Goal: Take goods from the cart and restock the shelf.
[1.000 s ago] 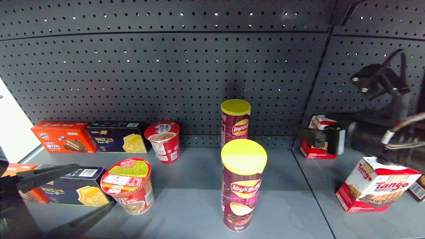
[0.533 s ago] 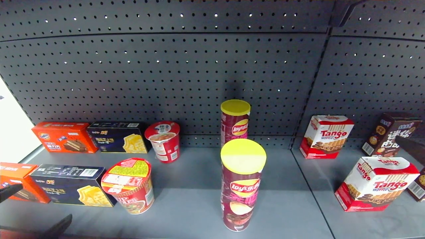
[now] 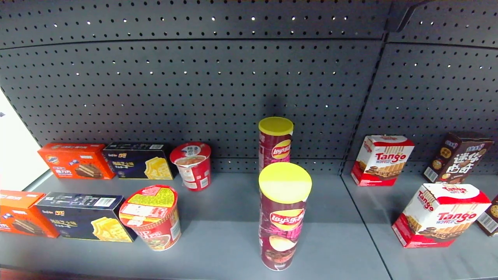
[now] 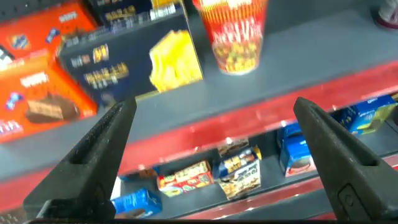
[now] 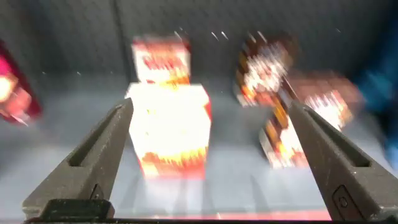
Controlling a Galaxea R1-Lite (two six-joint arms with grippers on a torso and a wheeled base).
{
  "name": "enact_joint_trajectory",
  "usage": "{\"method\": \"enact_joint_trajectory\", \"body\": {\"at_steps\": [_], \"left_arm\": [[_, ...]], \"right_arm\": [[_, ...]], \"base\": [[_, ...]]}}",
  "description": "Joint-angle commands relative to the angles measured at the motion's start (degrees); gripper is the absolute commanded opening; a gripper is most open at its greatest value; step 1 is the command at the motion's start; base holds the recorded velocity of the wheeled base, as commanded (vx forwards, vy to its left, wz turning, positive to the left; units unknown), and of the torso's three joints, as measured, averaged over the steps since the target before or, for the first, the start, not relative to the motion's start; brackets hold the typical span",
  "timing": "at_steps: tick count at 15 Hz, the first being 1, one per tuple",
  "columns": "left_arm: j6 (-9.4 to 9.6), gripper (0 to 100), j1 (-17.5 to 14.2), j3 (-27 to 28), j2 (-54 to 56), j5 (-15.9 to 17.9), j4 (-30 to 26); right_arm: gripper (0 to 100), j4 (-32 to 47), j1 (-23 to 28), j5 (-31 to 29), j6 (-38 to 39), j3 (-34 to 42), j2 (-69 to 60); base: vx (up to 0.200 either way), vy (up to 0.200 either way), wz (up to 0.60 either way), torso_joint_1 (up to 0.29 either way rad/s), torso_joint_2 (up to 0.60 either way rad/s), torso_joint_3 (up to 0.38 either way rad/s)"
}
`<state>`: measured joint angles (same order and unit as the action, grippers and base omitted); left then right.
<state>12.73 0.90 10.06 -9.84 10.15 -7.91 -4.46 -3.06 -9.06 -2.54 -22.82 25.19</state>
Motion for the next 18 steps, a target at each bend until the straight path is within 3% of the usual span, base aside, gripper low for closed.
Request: {"method": "enact_joint_trajectory", "body": {"at_steps": [1, 3, 5, 7, 9, 10, 12, 14, 16, 18], "left_arm": [[-0.95, 100, -0.37, -2.32, 9.84, -0.40, -2.72], [-1.21, 100, -0.37, -2.76, 9.84, -0.31, -2.64], [-1.30, 100, -0.37, -4.43, 9.84, -0.14, -1.93], [-3.59, 100, -0.37, -4.70, 9.84, 0.22, -0.70], [-5.87, 100, -0.37, -4.87, 9.84, 0.92, -0.53], [-6.66, 100, -0.37, -4.87, 9.84, 1.01, -0.53], [-10.62, 100, -0.37, -5.05, 9.84, 0.92, -0.09], [-10.97, 100, -0.37, -4.96, 9.75, 0.22, 0.09], [-10.79, 100, -0.37, -5.05, 9.75, -3.21, 0.09], [-10.71, 100, -0.37, -5.05, 9.75, -11.21, 0.18]], "right_arm": [[100, 10.00, 8.33, 3.43, 0.43, 2.69, -14.90], [100, 14.13, 10.00, 6.25, 0.25, 3.48, -19.56], [100, 12.72, 10.00, 7.48, 0.16, 6.12, -20.09], [100, 9.38, 10.00, 9.76, -0.10, 15.09, -20.09], [100, -0.64, 10.00, 9.50, -0.28, 22.82, -20.09], [100, -0.28, 10.00, 9.15, -0.10, 22.82, -20.09], [100, 0.59, 10.00, 8.00, 1.83, 22.73, -20.09], [100, 0.68, 10.00, 6.95, 0.43, 22.65, -20.09], [100, 0.51, 10.00, 1.24, 0.87, 22.73, -20.09], [100, 0.77, 10.00, -2.19, 1.31, 22.65, -20.09]], "base": [[0.000, 0.000, 0.00, 0.000, 0.00, 0.000], [0.000, 0.000, 0.00, 0.000, 0.00, 0.000], [0.000, 0.000, 0.00, 0.000, 0.00, 0.000], [0.000, 0.000, 0.00, 0.000, 0.00, 0.000], [0.000, 0.000, 0.00, 0.000, 0.00, 0.000], [0.000, 0.000, 0.00, 0.000, 0.00, 0.000], [0.000, 0.000, 0.00, 0.000, 0.00, 0.000], [0.000, 0.000, 0.00, 0.000, 0.00, 0.000], [0.000, 0.000, 0.00, 0.000, 0.00, 0.000], [0.000, 0.000, 0.00, 0.000, 0.00, 0.000]]}}
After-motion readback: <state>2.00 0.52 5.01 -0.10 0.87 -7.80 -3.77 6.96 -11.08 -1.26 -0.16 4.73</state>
